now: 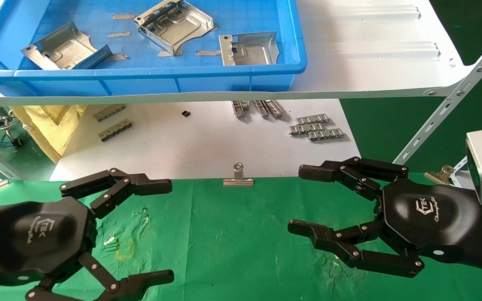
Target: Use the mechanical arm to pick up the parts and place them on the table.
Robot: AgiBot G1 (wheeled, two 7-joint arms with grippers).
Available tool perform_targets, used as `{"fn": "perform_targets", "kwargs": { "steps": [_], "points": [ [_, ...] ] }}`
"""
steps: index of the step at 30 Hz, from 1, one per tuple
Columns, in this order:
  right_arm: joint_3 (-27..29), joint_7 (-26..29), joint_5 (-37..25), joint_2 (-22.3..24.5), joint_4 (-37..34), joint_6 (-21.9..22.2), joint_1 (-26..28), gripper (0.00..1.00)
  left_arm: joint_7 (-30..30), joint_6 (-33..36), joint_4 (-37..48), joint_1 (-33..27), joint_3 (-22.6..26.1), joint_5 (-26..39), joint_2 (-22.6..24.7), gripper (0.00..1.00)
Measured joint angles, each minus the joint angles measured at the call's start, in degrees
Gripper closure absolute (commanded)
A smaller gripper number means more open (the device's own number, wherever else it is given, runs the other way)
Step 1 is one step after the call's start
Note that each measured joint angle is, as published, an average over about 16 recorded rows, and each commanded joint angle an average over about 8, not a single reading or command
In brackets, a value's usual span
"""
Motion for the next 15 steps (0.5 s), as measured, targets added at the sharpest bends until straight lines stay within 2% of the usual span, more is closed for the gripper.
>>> {"fn": "perform_targets", "kwargs": {
  "steps": [15],
  "points": [
    [0.0, 0.0, 0.0, 0.0, 0.0, 0.0, 0.0, 1.0, 0.0, 0.0, 0.0, 0.0, 0.0, 0.0, 0.0, 0.0]
  ]
}}
